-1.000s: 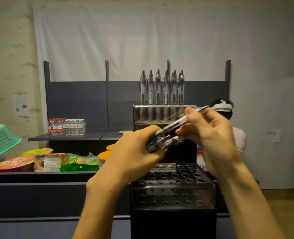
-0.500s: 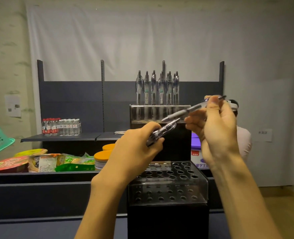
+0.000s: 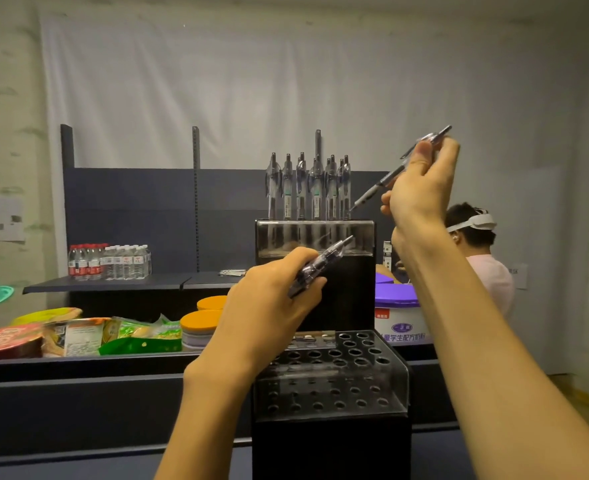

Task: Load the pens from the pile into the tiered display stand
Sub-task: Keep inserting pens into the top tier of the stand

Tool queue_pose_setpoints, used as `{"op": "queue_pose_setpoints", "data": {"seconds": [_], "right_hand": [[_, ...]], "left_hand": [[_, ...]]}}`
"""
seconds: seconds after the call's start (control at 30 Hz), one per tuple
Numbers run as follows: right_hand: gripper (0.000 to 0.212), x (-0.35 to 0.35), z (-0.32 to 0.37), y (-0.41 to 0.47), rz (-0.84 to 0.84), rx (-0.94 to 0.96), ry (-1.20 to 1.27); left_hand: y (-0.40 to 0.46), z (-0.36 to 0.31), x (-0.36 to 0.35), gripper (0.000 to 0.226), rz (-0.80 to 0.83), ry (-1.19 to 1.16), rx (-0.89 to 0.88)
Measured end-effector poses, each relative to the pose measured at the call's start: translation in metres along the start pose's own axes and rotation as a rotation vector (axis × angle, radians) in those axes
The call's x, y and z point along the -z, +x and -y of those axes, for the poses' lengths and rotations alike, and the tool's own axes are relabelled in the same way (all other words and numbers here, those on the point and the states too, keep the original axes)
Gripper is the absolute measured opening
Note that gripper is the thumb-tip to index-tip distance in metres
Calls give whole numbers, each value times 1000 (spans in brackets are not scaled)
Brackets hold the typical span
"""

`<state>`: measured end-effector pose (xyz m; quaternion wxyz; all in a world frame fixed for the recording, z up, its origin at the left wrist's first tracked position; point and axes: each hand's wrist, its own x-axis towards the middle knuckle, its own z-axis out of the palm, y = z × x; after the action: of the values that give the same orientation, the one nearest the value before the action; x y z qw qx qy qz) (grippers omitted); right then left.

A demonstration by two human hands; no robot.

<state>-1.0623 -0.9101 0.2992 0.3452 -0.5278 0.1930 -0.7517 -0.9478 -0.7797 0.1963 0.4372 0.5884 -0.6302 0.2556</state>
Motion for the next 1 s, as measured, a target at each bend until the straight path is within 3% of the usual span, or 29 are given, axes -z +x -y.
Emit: {"op": "queue_pose_setpoints", "data": {"seconds": [0.4, 0.8, 0.93, 1.0], "right_hand": [[27, -9, 6, 16, 208, 185, -355], [19, 4, 6, 20, 195, 229, -356], [12, -2, 3, 17, 273, 206, -411], [20, -5, 1, 15, 343, 183, -483]], "left_hand": [[1, 0, -2, 21, 21, -13, -7], [2, 2, -5, 23, 42, -28, -13], [3, 1, -5, 25, 55, -25, -17], [3, 2, -5, 25, 59, -27, -15]]}}
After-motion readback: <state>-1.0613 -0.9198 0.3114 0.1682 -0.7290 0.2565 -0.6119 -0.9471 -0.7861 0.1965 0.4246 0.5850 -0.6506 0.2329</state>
